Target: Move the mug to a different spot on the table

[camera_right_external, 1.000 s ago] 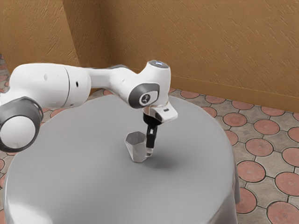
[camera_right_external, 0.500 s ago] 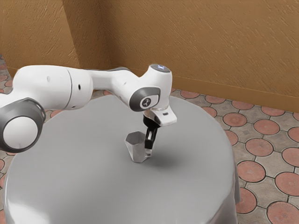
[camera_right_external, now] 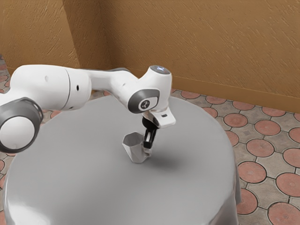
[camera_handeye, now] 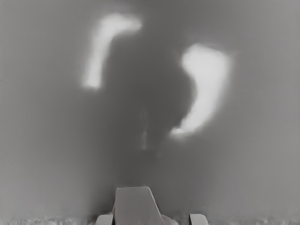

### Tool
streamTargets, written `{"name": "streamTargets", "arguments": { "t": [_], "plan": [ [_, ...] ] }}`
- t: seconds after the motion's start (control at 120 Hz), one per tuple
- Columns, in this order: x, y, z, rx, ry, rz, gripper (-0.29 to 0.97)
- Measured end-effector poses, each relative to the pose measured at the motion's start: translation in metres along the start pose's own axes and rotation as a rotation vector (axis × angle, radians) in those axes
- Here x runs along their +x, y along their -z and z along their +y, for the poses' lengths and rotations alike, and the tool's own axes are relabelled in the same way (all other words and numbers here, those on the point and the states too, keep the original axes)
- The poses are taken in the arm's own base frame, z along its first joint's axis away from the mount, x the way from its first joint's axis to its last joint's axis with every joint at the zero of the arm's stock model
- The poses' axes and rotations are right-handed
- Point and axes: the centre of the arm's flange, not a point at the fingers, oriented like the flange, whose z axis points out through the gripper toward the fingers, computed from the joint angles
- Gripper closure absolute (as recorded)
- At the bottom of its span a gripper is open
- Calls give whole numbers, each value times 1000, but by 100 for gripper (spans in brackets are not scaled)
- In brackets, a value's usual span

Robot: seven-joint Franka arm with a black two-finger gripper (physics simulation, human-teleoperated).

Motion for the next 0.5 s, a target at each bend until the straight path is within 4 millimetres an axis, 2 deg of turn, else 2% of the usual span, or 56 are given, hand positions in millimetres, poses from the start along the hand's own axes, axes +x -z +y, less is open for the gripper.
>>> {"name": "streamTargets", "arguments": {
  "t": [0.1,0.3,0.5],
  "plan": [
    [-12,4,-2,17,10,-23,59],
    [-43,28,4,76,29,-90,63],
    [-78,33,-4,116,78,-171,65]
  ]
}}
